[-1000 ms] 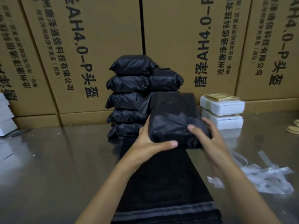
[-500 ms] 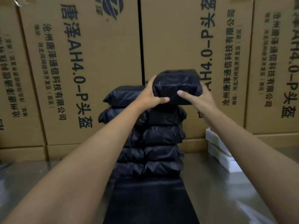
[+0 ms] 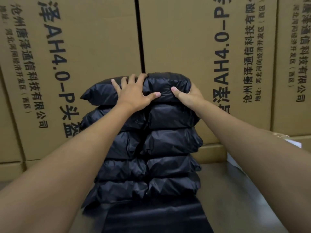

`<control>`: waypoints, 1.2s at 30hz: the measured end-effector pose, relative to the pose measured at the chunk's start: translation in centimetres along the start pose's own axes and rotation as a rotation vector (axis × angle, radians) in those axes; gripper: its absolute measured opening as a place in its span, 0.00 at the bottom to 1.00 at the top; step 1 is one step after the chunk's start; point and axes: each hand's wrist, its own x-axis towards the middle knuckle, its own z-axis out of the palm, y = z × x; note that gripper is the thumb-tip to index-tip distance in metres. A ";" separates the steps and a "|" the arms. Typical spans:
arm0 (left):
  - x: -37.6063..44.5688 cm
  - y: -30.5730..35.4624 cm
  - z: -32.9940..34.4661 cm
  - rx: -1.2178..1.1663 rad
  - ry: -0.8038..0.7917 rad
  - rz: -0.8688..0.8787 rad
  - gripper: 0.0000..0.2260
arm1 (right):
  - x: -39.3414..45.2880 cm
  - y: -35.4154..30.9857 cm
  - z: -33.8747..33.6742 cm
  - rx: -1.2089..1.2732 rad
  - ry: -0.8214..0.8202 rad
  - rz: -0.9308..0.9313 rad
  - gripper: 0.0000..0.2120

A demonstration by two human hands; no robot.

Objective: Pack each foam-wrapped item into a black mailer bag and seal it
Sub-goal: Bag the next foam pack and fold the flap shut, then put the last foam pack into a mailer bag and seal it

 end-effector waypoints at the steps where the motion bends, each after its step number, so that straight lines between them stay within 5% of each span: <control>1: 0.0 0.1 0.0 0.015 -0.002 -0.008 0.39 | 0.1 0.0 0.0 -0.020 0.003 0.005 0.32; 5: -1.3 2.4 -1.1 0.094 -0.087 -0.118 0.38 | -0.6 -0.8 -0.3 -0.249 0.026 0.158 0.43; 8: -4.3 5.6 -1.7 0.099 0.002 -0.154 0.39 | -2.7 -1.6 -0.6 -0.449 0.025 0.296 0.55; 13: -15.6 10.6 -0.1 -0.117 0.202 -0.025 0.34 | -9.0 0.3 -3.6 -0.168 -0.024 0.357 0.52; 15: -22.1 13.2 1.9 -0.233 0.065 0.011 0.33 | -12.3 2.4 -5.0 -0.034 -0.002 0.408 0.46; 19: -30.1 17.1 6.2 -0.353 -0.584 0.086 0.32 | -18.3 8.2 -8.0 0.024 0.008 0.572 0.36; 23: -32.0 19.7 9.0 -0.486 -1.012 0.027 0.27 | -21.4 13.6 -12.8 0.048 0.134 0.666 0.18; 26: -31.8 20.8 11.2 -0.387 -1.063 0.044 0.24 | -21.8 15.9 -16.4 0.149 0.286 0.711 0.11; 31: -29.0 22.0 14.7 -0.291 -1.092 0.022 0.25 | -19.1 18.4 -19.5 0.435 0.427 0.751 0.17; 36: -30.1 23.8 17.7 -0.190 -0.921 -0.022 0.26 | -14.8 20.2 -20.3 0.532 0.453 0.717 0.19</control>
